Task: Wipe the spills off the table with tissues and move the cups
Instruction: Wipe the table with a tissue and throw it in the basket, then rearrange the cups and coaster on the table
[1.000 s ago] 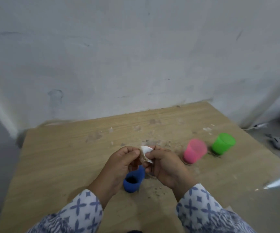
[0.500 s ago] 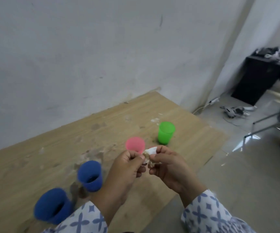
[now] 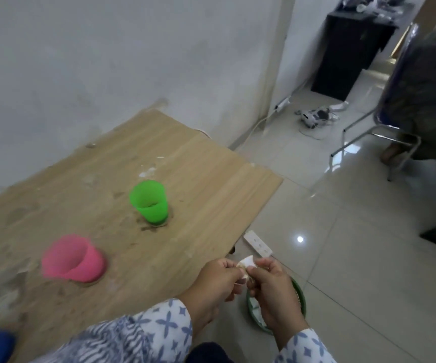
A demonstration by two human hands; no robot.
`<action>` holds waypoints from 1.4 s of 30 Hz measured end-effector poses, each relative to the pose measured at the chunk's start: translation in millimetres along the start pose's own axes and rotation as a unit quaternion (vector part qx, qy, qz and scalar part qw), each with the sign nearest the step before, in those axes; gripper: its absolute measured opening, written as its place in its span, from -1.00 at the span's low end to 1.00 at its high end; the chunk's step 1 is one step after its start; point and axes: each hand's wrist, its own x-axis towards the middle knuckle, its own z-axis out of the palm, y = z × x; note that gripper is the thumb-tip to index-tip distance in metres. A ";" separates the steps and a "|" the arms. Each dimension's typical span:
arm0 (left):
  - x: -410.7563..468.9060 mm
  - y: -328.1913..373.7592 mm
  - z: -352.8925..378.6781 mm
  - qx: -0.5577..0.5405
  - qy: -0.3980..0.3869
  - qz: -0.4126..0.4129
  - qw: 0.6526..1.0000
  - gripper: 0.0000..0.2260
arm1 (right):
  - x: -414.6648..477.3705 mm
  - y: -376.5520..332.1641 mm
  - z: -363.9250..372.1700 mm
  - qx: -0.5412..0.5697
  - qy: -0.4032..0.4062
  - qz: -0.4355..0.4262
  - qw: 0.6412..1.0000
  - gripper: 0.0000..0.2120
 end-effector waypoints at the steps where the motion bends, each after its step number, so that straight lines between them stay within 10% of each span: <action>1: 10.8 -5.4 12.0 0.025 -0.005 -0.016 1.000 -0.94 | 8.5 7.9 -12.4 -0.012 0.025 0.009 1.000 -0.89; 21: 184.0 -118.5 132.8 0.253 -0.119 -0.144 0.949 -0.61 | 166.2 146.2 -135.3 0.032 0.307 0.163 0.937 -0.79; 33: 198.7 -122.7 117.6 0.254 -0.123 -0.142 0.949 -0.63 | 187.4 165.7 -141.0 0.086 0.285 0.208 0.932 -0.72; 42: 167.4 -66.4 109.2 0.235 -0.085 -0.103 0.963 -0.61 | 157.2 99.8 -90.4 -0.012 0.228 0.089 0.970 -0.81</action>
